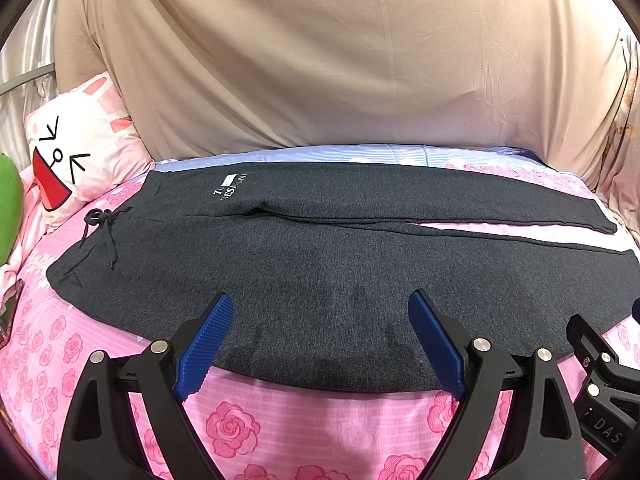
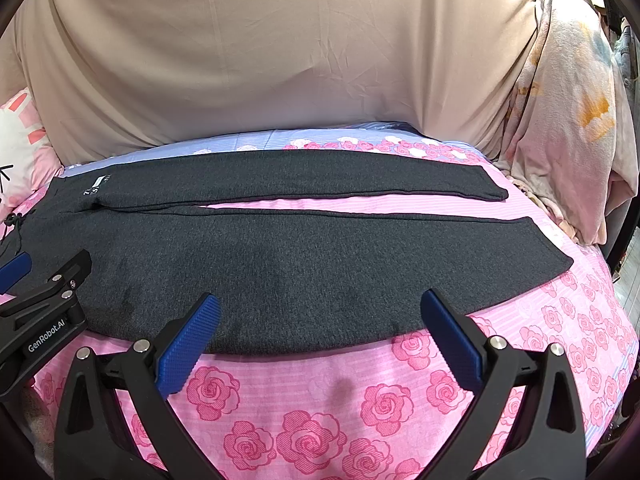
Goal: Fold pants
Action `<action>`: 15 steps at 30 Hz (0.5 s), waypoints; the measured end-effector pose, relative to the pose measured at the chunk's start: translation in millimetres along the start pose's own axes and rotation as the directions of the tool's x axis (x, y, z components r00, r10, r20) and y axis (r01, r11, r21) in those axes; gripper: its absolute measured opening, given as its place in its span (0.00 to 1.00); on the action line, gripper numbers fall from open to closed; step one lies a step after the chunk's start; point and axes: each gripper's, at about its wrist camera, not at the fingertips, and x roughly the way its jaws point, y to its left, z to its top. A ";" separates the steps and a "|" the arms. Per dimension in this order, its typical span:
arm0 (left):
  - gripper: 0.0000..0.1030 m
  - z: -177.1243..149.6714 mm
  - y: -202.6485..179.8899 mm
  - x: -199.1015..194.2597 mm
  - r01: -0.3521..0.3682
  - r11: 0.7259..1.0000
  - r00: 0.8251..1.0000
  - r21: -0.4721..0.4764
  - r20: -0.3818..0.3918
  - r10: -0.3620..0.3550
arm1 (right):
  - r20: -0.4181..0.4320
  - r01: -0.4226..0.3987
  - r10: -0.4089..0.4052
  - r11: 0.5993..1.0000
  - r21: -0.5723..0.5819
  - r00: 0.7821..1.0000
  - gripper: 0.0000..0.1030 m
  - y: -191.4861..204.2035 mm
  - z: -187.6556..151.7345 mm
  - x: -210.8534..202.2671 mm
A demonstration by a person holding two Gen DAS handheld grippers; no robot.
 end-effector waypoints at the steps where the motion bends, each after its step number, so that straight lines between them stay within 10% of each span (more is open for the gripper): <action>1: 0.84 0.0 -0.1 0.0 0.000 1.000 1.000 0.000 0.000 0.000 | 0.000 0.000 0.000 1.000 0.000 1.000 0.96 0.0 0.0 0.0; 15: 0.84 0.2 -0.2 0.1 0.000 1.000 1.000 0.001 -0.001 0.000 | 0.000 0.000 0.000 1.000 0.000 1.000 0.96 -0.4 -0.3 -0.1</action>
